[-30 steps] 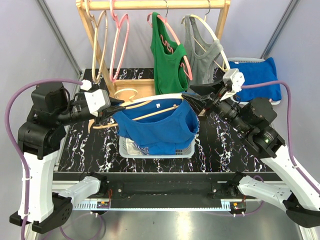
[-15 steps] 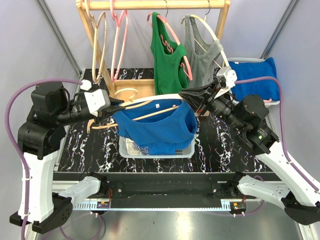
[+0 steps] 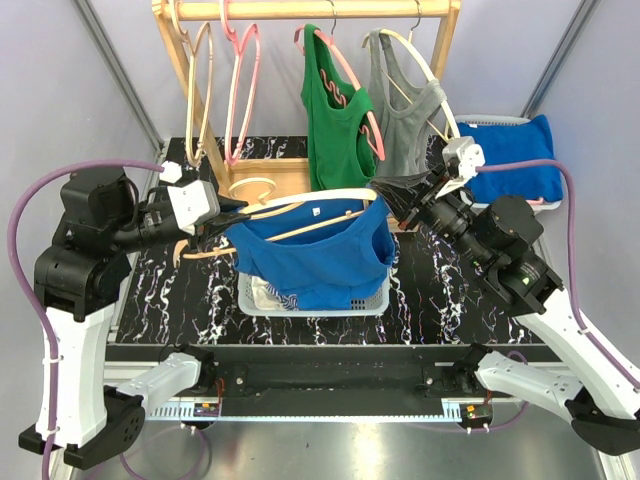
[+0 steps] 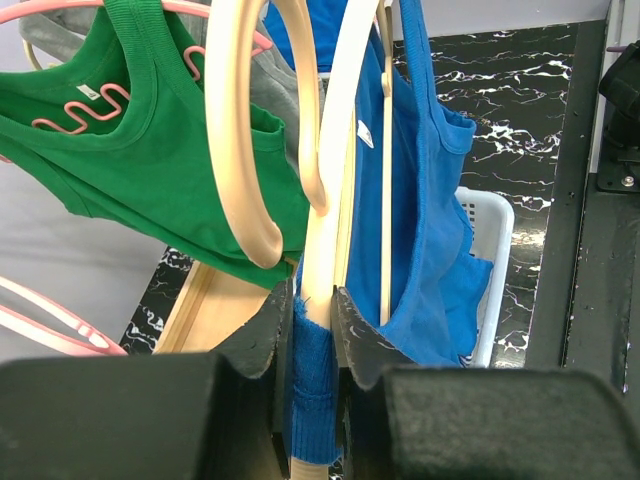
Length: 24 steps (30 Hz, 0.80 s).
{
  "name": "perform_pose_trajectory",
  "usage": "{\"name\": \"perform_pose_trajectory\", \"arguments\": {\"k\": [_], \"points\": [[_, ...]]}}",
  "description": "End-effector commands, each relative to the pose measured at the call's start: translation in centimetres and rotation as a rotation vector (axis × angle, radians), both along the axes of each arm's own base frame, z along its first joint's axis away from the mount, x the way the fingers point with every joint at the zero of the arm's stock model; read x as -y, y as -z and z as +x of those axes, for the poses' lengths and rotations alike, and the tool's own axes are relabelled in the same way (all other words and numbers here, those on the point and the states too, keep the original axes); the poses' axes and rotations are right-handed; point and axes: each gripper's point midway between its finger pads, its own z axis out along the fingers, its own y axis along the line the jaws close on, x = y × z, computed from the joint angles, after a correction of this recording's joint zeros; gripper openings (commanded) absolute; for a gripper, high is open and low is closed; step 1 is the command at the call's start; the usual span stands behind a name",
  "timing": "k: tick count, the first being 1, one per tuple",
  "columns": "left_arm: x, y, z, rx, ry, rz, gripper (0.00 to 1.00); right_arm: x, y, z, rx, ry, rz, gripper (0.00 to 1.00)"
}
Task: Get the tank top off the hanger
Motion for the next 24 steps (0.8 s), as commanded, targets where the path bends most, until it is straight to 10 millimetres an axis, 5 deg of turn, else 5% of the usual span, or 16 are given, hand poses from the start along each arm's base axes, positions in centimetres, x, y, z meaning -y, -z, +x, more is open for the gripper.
{"name": "perform_pose_trajectory", "arguments": {"k": [1, 13, 17, 24], "points": [[0.0, -2.6, -0.5, 0.106, 0.010, -0.040, 0.00, 2.8, 0.5, 1.6, 0.006, 0.163, -0.038, 0.00], [0.0, -3.0, -0.8, 0.112, 0.010, -0.045, 0.00, 5.7, 8.8, 4.1, -0.140, 0.329, -0.144, 0.00], [0.4, -3.2, -1.4, 0.089, 0.044, -0.064, 0.00, 7.0, 10.2, 3.6, -0.180, 0.356, -0.129, 0.00], [0.6, -3.5, -1.4, 0.079, 0.058, -0.071, 0.00, 5.9, 13.2, 2.7, -0.261, 0.280, -0.124, 0.00]]}}
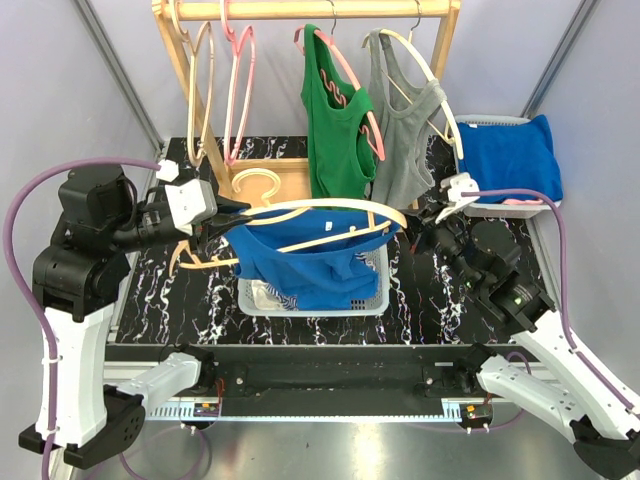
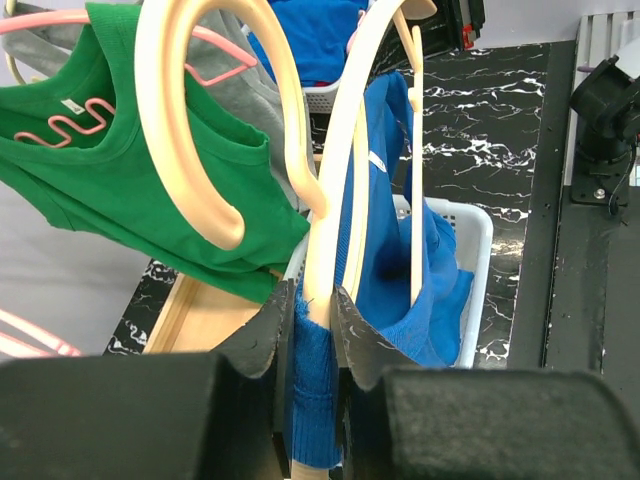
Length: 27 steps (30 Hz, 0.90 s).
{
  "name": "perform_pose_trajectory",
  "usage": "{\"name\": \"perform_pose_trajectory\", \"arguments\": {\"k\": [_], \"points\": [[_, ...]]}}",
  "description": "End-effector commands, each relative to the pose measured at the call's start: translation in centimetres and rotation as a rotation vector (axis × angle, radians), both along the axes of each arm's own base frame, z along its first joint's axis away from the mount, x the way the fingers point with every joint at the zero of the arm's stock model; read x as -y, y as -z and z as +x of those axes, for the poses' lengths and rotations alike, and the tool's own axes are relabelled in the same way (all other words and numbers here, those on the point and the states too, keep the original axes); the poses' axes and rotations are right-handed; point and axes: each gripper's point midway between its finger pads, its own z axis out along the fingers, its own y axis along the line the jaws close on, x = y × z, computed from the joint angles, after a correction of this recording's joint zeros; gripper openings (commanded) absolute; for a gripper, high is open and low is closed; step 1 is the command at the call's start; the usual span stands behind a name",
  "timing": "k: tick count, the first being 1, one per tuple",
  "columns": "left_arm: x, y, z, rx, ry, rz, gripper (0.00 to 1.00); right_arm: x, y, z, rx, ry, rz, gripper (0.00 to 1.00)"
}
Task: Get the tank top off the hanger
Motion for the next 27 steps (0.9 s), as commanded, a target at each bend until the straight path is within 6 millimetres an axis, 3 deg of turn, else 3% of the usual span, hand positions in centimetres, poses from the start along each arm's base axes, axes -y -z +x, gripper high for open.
{"name": "perform_pose_trajectory", "arguments": {"k": [1, 4, 7, 9, 11, 12, 14, 17, 18, 20, 22, 23, 24, 26, 27], "points": [[0.2, -3.1, -0.7, 0.104, 0.028, -0.048, 0.00, -0.3, 1.4, 0.2, -0.050, -0.002, 0.025, 0.00], [0.1, -3.0, -0.3, 0.116, 0.015, -0.039, 0.00, -0.3, 0.7, 0.1, -0.023, -0.017, 0.005, 0.01], [-0.9, -1.6, 0.9, 0.172, -0.047, 0.030, 0.00, 0.7, -2.5, -1.0, 0.076, -0.032, -0.041, 0.36], [-1.4, 0.8, 2.8, 0.156, -0.099, 0.081, 0.00, 0.7, -4.4, -2.0, 0.127, -0.084, -0.076, 0.54], [-2.1, 2.9, 4.4, 0.135, -0.164, 0.115, 0.00, 0.2, -4.7, -2.3, 0.129, -0.122, -0.105, 0.59], [-2.2, 2.6, 4.9, 0.163, -0.179, 0.108, 0.00, 0.3, -5.1, -2.3, 0.133, -0.121, -0.114, 0.63], [-2.1, 2.5, 5.0, 0.179, -0.178, 0.101, 0.00, 0.4, -5.8, -2.3, 0.145, -0.115, -0.111, 0.65], [-1.3, 2.6, 4.9, 0.182, -0.117, 0.102, 0.00, 0.1, -8.8, -3.5, 0.228, -0.165, -0.078, 0.66], [-1.1, 2.4, 4.8, 0.197, -0.093, 0.110, 0.00, 0.0, -10.6, -4.2, 0.277, -0.190, -0.060, 0.66], [-0.1, 2.9, 4.4, 0.168, -0.011, 0.111, 0.00, -1.3, -12.4, -5.2, 0.332, -0.285, -0.073, 0.67], [0.7, 2.6, 3.9, 0.163, 0.058, 0.097, 0.00, -2.6, -12.6, -5.4, 0.334, -0.359, -0.097, 0.67], [0.9, 2.6, 3.7, 0.158, 0.075, 0.092, 0.00, -3.3, -13.9, -6.7, 0.373, -0.437, -0.100, 0.67], [1.0, 2.5, 3.6, 0.165, 0.096, 0.092, 0.00, -4.3, -12.9, -6.5, 0.335, -0.488, -0.126, 0.67], [1.4, 2.5, 2.7, 0.160, 0.148, 0.080, 0.00, -5.3, -13.6, -7.9, 0.363, -0.600, -0.148, 0.67], [1.5, 2.5, 2.5, 0.169, 0.165, 0.082, 0.00, -5.9, -12.8, -7.6, 0.330, -0.629, -0.166, 0.67]]}}
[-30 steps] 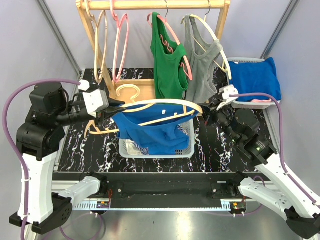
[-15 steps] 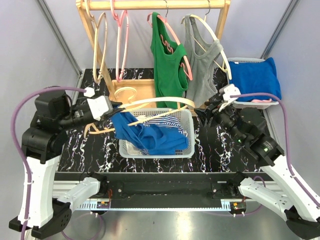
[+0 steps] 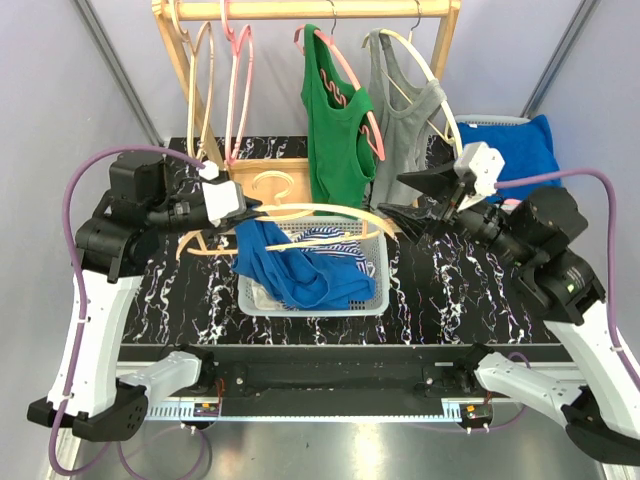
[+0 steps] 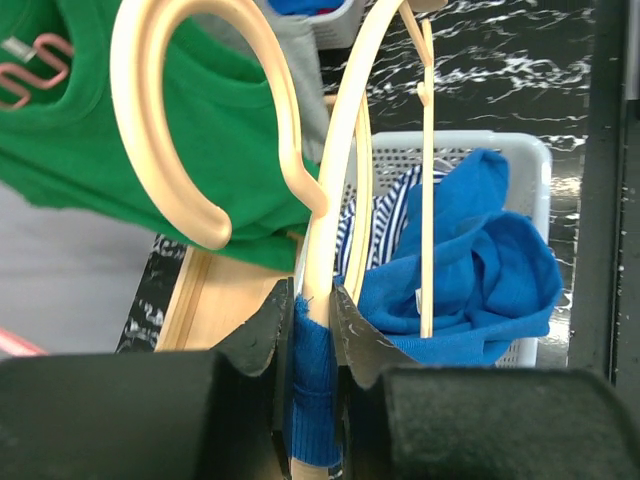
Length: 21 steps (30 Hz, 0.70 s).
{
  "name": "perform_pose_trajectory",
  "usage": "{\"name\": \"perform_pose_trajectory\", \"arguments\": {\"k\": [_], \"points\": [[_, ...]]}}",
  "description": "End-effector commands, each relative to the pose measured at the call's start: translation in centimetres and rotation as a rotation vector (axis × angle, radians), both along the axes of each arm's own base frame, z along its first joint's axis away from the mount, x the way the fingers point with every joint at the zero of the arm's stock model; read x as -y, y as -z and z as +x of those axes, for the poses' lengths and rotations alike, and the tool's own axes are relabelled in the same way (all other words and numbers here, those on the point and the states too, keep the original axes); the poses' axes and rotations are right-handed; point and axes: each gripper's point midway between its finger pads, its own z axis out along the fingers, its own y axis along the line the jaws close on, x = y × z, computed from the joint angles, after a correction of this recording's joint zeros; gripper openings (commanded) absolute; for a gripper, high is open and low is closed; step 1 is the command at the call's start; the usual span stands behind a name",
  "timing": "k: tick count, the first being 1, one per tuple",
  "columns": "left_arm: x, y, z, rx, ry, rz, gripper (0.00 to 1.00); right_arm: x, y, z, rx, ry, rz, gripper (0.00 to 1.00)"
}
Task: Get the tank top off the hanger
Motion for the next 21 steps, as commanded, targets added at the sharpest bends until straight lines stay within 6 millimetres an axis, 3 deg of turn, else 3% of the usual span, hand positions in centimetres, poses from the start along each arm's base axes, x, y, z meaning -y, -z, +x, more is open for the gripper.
{"name": "perform_pose_trajectory", "arguments": {"k": [1, 2, 3, 5, 11, 21], "points": [[1.4, -3.3, -2.8, 0.122, 0.180, -0.062, 0.00, -3.0, 0.4, -2.3, 0.020, -0.252, -0.116, 0.67], [1.4, -3.2, -3.2, 0.112, 0.191, -0.062, 0.00, -3.3, -0.3, -3.1, 0.040, -0.299, -0.124, 0.67], [1.5, -3.3, -3.4, 0.121, 0.205, -0.060, 0.00, -3.9, 0.8, -3.0, -0.007, -0.328, -0.154, 0.67], [1.6, -3.5, -4.0, 0.127, 0.231, -0.064, 0.00, -4.5, 0.9, -3.8, -0.038, -0.401, -0.174, 0.67], [1.6, -4.8, -5.1, 0.164, 0.269, -0.079, 0.00, -5.7, 2.0, -3.6, -0.102, -0.470, -0.197, 0.67], [2.2, -5.7, -4.1, 0.165, 0.276, -0.080, 0.00, -7.2, 2.8, -3.7, -0.160, -0.562, -0.212, 0.64]]}}
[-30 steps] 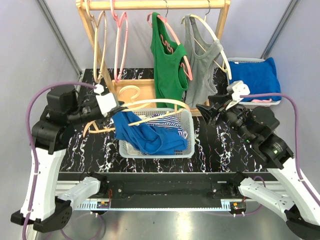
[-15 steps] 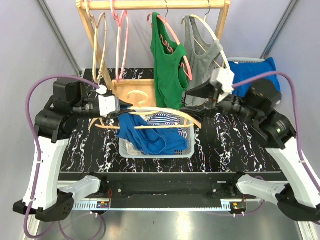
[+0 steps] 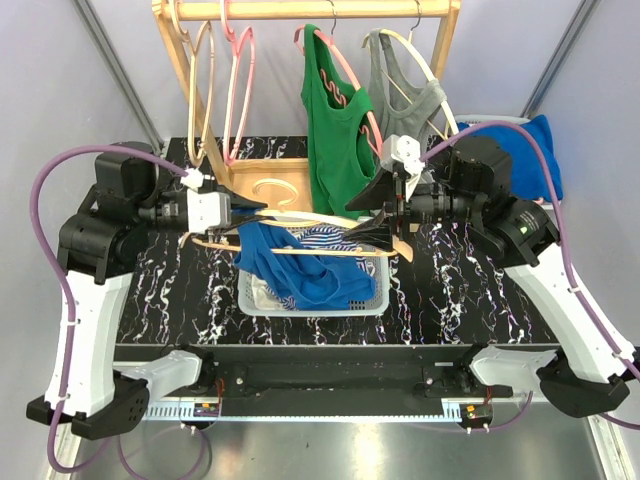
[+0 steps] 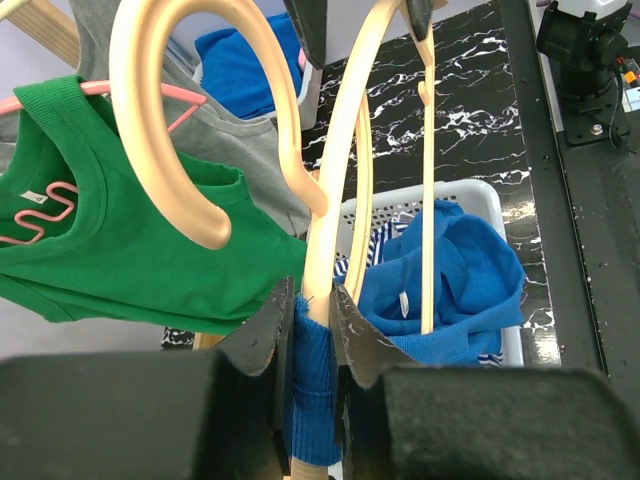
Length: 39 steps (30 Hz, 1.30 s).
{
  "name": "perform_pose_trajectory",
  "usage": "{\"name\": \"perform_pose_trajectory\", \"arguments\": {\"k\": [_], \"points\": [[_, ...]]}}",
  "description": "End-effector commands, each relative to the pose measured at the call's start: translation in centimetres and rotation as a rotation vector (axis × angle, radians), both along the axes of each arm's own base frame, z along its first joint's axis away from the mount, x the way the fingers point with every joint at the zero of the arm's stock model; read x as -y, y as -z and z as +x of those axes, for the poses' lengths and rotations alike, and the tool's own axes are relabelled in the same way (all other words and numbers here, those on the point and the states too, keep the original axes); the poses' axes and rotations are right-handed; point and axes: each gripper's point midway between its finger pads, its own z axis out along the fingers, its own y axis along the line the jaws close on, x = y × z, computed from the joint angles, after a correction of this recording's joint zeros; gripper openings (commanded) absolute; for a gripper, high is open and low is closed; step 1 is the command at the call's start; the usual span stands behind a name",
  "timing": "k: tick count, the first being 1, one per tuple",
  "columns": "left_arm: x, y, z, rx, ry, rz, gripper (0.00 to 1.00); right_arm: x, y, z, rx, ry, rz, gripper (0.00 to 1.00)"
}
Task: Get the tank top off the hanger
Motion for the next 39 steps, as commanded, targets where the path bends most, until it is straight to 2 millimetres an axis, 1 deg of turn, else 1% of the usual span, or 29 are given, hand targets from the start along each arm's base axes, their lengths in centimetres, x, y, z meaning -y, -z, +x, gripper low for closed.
{"name": "perform_pose_trajectory", "arguments": {"k": [1, 4, 7, 8, 11, 12, 13, 14, 15, 16, 17, 18, 19, 20, 21, 22, 23, 27, 28, 29, 31, 32, 33, 36, 39], "points": [[0.5, -1.8, -0.3, 0.074, 0.049, -0.030, 0.00, -0.1, -1.2, -1.1, 0.008, -0.062, 0.019, 0.62], [0.6, -1.9, -0.2, 0.079, 0.050, -0.030, 0.00, -0.4, -0.8, -0.9, -0.008, -0.073, 0.013, 0.58], [0.6, -2.2, -0.2, 0.086, 0.049, -0.033, 0.00, -0.6, -0.5, -0.5, -0.024, -0.065, 0.004, 0.52], [0.6, -2.3, -0.1, 0.088, 0.048, -0.033, 0.00, -0.8, -0.2, -0.2, -0.031, -0.057, -0.002, 0.45], [0.7, -2.4, 0.0, 0.093, 0.048, -0.033, 0.00, -0.8, -0.1, 0.5, -0.038, -0.029, -0.008, 0.35], [0.7, -2.4, 0.1, 0.090, 0.046, -0.033, 0.00, -0.8, -0.1, 0.5, -0.034, -0.025, -0.008, 0.28], [0.7, -2.4, 0.1, 0.092, 0.045, -0.031, 0.00, -0.7, -0.1, 0.8, -0.030, -0.005, -0.007, 0.24], [0.7, -2.2, 0.3, 0.091, 0.043, -0.028, 0.00, -0.6, -0.6, 0.9, -0.012, 0.013, 0.006, 0.20], [0.6, -2.0, 0.6, 0.094, 0.032, -0.021, 0.00, -0.4, -0.7, 1.2, -0.002, 0.036, 0.010, 0.12], [0.6, -2.1, 1.0, 0.111, 0.021, -0.020, 0.03, -0.2, -0.6, 1.9, 0.007, 0.078, 0.008, 0.10], [0.6, -1.7, 1.4, 0.098, 0.003, -0.019, 0.07, 0.2, -1.3, 2.0, 0.030, 0.104, 0.024, 0.08], [0.4, -1.6, 2.1, 0.096, -0.034, -0.015, 0.13, 0.5, -1.5, 2.1, 0.037, 0.126, 0.029, 0.06], [0.4, -2.1, 2.7, 0.118, -0.054, -0.030, 0.31, 0.8, -1.4, 2.3, 0.041, 0.156, 0.029, 0.03], [0.3, -2.1, 2.8, 0.108, -0.074, -0.039, 0.42, 1.3, -2.0, 2.0, 0.060, 0.168, 0.047, 0.02], [0.2, -1.8, 3.4, 0.103, -0.100, -0.035, 0.45, 1.5, -2.3, 1.9, 0.068, 0.178, 0.055, 0.02], [0.2, -2.0, 3.8, 0.118, -0.109, -0.040, 0.49, 1.8, -2.1, 1.9, 0.065, 0.196, 0.057, 0.01], [0.1, -1.9, 3.9, 0.115, -0.118, -0.040, 0.51, 2.3, -2.7, 1.4, 0.077, 0.201, 0.073, 0.00], [0.1, -1.1, 4.4, 0.116, -0.123, -0.026, 0.51, 3.0, -3.0, 0.6, 0.082, 0.209, 0.089, 0.00], [0.1, -0.8, 4.4, 0.110, -0.120, -0.021, 0.49, 3.0, -3.0, 0.5, 0.081, 0.210, 0.091, 0.00], [0.2, -0.6, 4.5, 0.110, -0.118, -0.019, 0.44, 3.2, -3.1, 0.3, 0.083, 0.210, 0.094, 0.00], [0.3, -0.5, 4.7, 0.105, -0.115, -0.019, 0.40, 3.2, -3.1, 0.1, 0.079, 0.204, 0.096, 0.00], [0.3, -0.6, 4.7, 0.096, -0.115, -0.024, 0.36, 3.1, -2.9, 0.2, 0.074, 0.201, 0.093, 0.00], [0.4, -0.7, 4.5, 0.093, -0.105, -0.029, 0.34, 3.0, -2.8, 0.2, 0.070, 0.200, 0.092, 0.00], [0.4, -1.2, 4.2, 0.088, -0.103, -0.041, 0.32, 2.9, -2.2, 0.6, 0.059, 0.206, 0.077, 0.00], [0.2, -1.5, 3.9, 0.094, -0.118, -0.043, 0.33, 2.9, -1.8, 0.8, 0.057, 0.216, 0.069, 0.00]]}}
